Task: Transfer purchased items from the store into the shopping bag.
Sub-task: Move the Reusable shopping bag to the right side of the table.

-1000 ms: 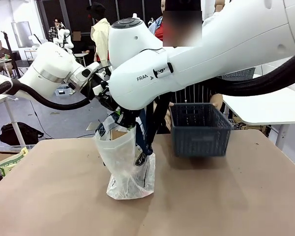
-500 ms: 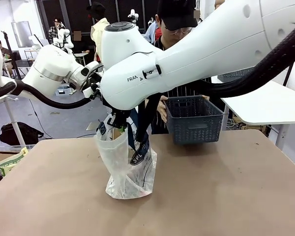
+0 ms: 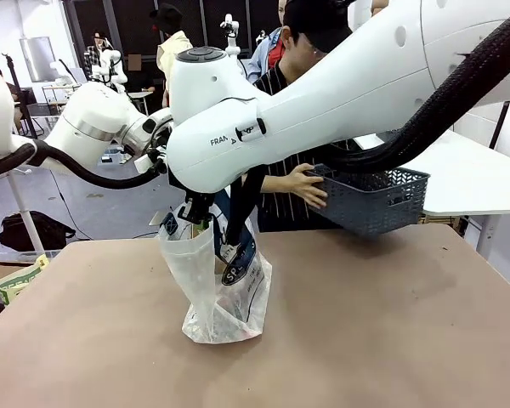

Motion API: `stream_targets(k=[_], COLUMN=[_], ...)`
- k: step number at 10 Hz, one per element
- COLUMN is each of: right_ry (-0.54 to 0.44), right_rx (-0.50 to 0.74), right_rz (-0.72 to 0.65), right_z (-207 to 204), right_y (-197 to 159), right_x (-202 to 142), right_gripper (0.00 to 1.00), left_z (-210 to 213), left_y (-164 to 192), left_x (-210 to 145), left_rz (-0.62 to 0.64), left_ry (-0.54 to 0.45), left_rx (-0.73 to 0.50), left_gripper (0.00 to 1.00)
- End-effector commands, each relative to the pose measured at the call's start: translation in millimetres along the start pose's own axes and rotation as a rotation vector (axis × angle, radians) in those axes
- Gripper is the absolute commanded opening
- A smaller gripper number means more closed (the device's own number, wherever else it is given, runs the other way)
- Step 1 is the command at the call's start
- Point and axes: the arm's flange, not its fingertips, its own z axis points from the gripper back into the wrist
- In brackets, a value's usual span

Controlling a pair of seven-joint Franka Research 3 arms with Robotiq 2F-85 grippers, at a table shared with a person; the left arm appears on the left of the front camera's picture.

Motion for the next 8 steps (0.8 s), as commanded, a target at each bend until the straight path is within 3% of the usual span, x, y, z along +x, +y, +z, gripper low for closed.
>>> stream_targets(k=[1, 2, 8], right_ry=[-0.03, -0.031, -0.03], right_rx=[-0.013, -0.012, -0.004], right_rz=[0.029, 0.031, 0.036], right_z=[-2.0, -3.0, -7.1], right_y=[-1.7, -2.6, 0.1], right_x=[6.8, 8.6, 14.6], right_gripper=[0.0, 0.0, 0.0], left_z=[5.5, 4.8, 4.8], left_y=[7.1, 9.9, 19.3], left_x=[4.2, 4.2, 3.7], left_rz=[-0.043, -0.057, -0.096], left_ry=[-0.056, -0.063, -0.211], left_rx=[-0.065, -0.086, -0.189], left_gripper=[0.69, 0.76, 0.76])
